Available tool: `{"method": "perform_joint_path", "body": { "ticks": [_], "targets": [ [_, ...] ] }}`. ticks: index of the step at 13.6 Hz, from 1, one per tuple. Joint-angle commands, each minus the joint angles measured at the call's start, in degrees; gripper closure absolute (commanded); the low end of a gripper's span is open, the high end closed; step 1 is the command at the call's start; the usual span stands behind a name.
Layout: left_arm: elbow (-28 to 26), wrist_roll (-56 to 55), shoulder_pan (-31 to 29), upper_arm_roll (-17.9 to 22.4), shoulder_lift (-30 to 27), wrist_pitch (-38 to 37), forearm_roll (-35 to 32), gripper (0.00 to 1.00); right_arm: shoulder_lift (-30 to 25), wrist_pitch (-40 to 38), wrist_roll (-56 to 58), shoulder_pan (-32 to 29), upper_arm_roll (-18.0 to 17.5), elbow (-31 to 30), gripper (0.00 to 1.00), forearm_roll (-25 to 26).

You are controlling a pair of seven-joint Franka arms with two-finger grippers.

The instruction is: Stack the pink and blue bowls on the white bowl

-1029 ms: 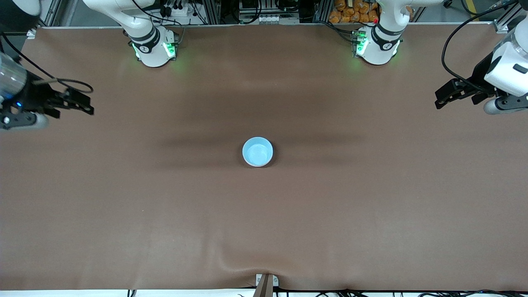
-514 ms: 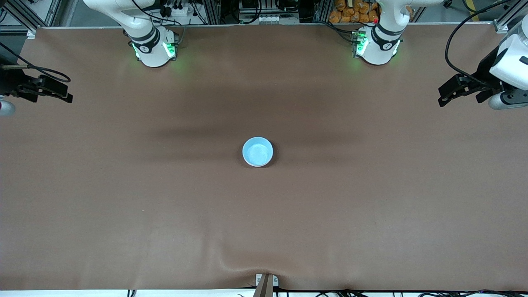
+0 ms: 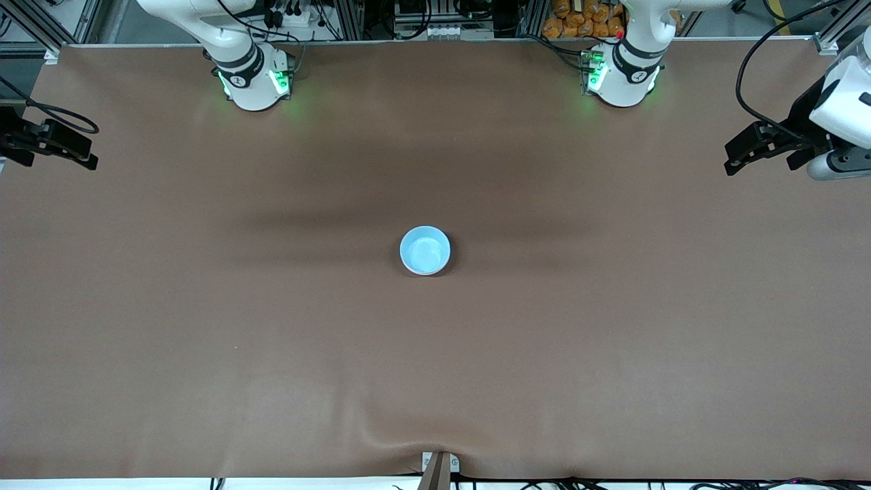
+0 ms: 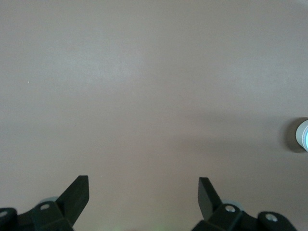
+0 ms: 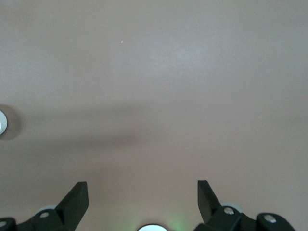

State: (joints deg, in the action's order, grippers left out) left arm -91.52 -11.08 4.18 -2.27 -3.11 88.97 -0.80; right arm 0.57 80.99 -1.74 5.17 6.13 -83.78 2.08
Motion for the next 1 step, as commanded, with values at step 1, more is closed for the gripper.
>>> {"method": "perform_joint_path", "body": {
  "ticks": [1],
  "targets": [
    [0.4,0.9,0.1,-0.1,-0.8,-1.5,-0.3,0.00,0.0,2.7,-0.5,0.4,-0.8,0.3,0.00,1.9]
  ]
}}
